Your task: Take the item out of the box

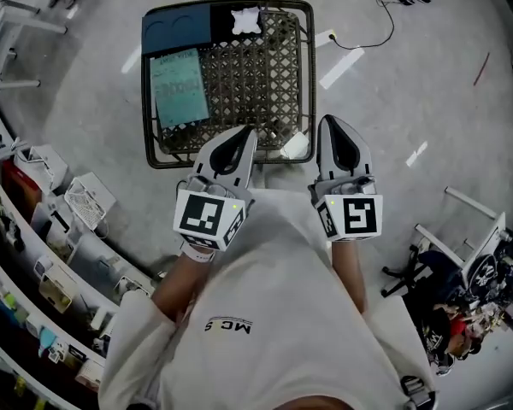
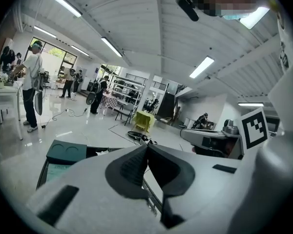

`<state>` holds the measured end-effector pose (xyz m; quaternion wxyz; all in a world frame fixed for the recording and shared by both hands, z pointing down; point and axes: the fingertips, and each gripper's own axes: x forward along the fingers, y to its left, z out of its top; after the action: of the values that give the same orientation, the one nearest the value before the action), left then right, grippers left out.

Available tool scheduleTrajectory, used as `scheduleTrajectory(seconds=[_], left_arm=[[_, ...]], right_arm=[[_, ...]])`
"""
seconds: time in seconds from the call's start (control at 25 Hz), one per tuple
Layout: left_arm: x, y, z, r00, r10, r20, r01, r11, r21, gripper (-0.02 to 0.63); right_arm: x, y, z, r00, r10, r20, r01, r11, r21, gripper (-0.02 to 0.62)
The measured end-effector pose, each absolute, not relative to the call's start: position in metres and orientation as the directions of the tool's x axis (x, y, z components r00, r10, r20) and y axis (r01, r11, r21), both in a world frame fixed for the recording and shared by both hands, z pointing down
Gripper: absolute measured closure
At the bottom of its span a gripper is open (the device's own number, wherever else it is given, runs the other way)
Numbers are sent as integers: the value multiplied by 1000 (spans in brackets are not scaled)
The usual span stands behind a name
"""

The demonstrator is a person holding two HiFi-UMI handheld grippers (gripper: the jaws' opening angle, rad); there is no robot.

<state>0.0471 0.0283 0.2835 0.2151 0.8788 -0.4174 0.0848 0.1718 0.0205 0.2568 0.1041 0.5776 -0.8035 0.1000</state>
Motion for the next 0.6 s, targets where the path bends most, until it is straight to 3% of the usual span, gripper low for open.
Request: scheduleTrajectory(seconds=[0.6], left_arm=[[52,-19,304,634,-686,358,-773,-571,276,581]], right_arm=[[155,-43,308,-396,-853,340,-910,414,-22,580]])
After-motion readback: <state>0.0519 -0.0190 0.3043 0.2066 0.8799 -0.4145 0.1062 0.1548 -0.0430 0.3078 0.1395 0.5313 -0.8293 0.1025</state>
